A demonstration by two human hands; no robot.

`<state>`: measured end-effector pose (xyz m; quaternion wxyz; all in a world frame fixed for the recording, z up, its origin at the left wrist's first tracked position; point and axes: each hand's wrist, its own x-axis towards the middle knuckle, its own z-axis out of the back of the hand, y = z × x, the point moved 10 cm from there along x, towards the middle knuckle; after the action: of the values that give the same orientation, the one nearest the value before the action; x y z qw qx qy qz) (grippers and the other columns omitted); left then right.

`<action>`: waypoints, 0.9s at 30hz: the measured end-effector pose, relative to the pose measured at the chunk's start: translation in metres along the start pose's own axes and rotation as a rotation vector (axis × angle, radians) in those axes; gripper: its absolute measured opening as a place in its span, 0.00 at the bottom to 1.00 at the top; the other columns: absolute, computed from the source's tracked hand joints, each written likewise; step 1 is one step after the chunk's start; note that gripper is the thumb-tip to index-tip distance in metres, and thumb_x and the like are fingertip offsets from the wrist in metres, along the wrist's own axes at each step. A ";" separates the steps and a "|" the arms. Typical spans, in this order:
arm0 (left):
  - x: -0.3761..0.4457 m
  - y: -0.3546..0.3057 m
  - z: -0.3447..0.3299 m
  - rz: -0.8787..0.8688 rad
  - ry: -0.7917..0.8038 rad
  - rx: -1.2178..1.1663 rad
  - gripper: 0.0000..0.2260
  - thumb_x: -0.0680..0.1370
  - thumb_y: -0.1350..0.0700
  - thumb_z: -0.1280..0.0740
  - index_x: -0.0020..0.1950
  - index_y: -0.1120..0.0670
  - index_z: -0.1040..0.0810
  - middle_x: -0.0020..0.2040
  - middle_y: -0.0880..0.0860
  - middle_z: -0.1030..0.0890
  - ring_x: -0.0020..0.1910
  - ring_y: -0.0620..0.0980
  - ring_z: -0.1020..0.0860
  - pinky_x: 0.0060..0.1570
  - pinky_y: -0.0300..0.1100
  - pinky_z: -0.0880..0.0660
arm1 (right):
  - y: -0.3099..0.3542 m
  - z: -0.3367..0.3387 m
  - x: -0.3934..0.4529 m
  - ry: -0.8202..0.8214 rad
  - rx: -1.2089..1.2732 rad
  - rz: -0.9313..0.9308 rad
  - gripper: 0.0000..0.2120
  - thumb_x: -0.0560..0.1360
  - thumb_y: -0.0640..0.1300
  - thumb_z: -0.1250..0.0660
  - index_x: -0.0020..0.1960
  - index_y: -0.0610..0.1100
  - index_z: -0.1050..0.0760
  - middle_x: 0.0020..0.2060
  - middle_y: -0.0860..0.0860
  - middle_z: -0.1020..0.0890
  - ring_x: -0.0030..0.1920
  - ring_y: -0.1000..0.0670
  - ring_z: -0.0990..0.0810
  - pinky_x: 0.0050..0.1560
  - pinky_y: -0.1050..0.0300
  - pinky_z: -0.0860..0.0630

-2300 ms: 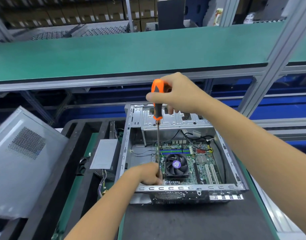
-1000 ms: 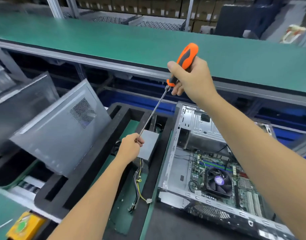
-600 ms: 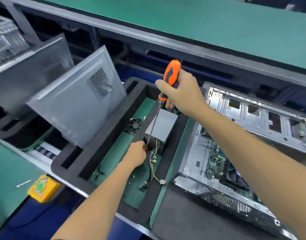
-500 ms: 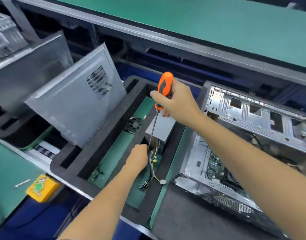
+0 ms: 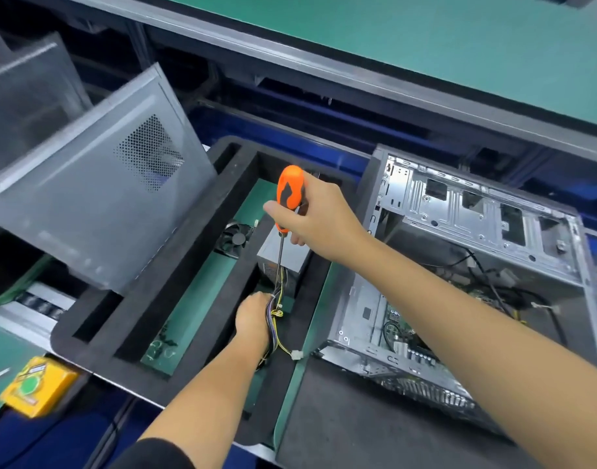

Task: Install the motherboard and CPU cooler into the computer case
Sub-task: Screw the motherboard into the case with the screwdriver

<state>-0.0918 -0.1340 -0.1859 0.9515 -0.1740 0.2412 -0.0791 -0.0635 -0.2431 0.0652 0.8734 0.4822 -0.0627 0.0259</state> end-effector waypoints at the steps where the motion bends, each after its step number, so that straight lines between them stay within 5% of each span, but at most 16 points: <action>1: -0.001 -0.001 0.003 0.001 0.002 -0.005 0.14 0.72 0.65 0.38 0.31 0.52 0.37 0.32 0.48 0.28 0.44 0.54 0.20 0.41 0.42 0.28 | -0.001 0.000 0.000 -0.002 0.002 -0.001 0.15 0.76 0.49 0.32 0.43 0.38 0.32 0.33 0.40 0.21 0.28 0.45 0.22 0.30 0.57 0.22; 6: 0.000 -0.001 -0.001 -0.031 -0.025 0.008 0.15 0.71 0.66 0.38 0.31 0.51 0.39 0.30 0.47 0.33 0.35 0.51 0.25 0.33 0.40 0.32 | -0.003 0.002 -0.004 -0.014 -0.021 0.004 0.15 0.76 0.50 0.33 0.43 0.40 0.31 0.33 0.42 0.21 0.27 0.49 0.21 0.31 0.57 0.22; 8: 0.001 0.001 -0.002 -0.021 0.010 -0.004 0.14 0.72 0.68 0.42 0.30 0.53 0.40 0.32 0.51 0.27 0.31 0.50 0.31 0.31 0.40 0.35 | -0.003 0.002 -0.004 -0.014 -0.009 0.005 0.14 0.76 0.50 0.33 0.43 0.40 0.31 0.33 0.42 0.21 0.27 0.48 0.21 0.29 0.59 0.22; 11: 0.004 -0.002 0.003 -0.026 0.098 -0.003 0.09 0.74 0.68 0.41 0.36 0.57 0.29 0.45 0.61 0.19 0.40 0.58 0.22 0.40 0.48 0.27 | 0.002 0.007 -0.003 -0.025 0.013 0.013 0.15 0.76 0.50 0.32 0.42 0.39 0.31 0.32 0.42 0.21 0.26 0.48 0.21 0.29 0.61 0.23; 14: 0.004 -0.013 0.021 -0.098 0.148 0.019 0.08 0.75 0.64 0.36 0.36 0.59 0.28 0.41 0.59 0.21 0.44 0.59 0.22 0.41 0.47 0.28 | 0.011 0.019 -0.002 -0.063 0.027 0.027 0.15 0.76 0.50 0.32 0.42 0.39 0.31 0.32 0.42 0.20 0.26 0.48 0.21 0.29 0.59 0.23; 18: 0.001 -0.011 0.053 -0.098 0.035 -0.155 0.07 0.74 0.64 0.37 0.36 0.57 0.25 0.40 0.60 0.20 0.45 0.58 0.22 0.42 0.41 0.30 | 0.030 0.041 -0.003 -0.126 0.038 0.060 0.16 0.76 0.49 0.32 0.41 0.39 0.32 0.33 0.40 0.21 0.28 0.46 0.21 0.31 0.53 0.22; 22: -0.008 -0.008 0.089 -0.049 -0.102 -0.507 0.11 0.76 0.67 0.39 0.40 0.58 0.19 0.41 0.55 0.19 0.40 0.52 0.25 0.43 0.39 0.29 | 0.057 0.078 -0.008 -0.225 0.141 0.109 0.16 0.77 0.47 0.32 0.41 0.37 0.32 0.33 0.38 0.21 0.26 0.48 0.20 0.25 0.61 0.27; 25: -0.013 -0.016 0.112 -0.032 -0.125 -0.843 0.14 0.78 0.68 0.42 0.42 0.58 0.19 0.34 0.53 0.24 0.32 0.48 0.29 0.32 0.35 0.30 | 0.075 0.115 -0.014 -0.302 0.191 0.128 0.13 0.77 0.46 0.32 0.41 0.40 0.31 0.32 0.39 0.20 0.24 0.51 0.21 0.25 0.61 0.27; 27: -0.015 -0.032 0.126 -0.046 -0.111 -0.984 0.13 0.79 0.67 0.44 0.47 0.60 0.19 0.38 0.54 0.24 0.33 0.46 0.29 0.33 0.34 0.29 | 0.085 0.143 -0.019 -0.360 0.198 0.137 0.12 0.76 0.46 0.32 0.40 0.41 0.31 0.31 0.41 0.19 0.24 0.49 0.22 0.25 0.59 0.27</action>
<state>-0.0458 -0.1232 -0.0640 0.7658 -0.6118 0.1953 0.0327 -0.1036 -0.3188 0.2091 0.7928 0.5570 -0.2474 0.0046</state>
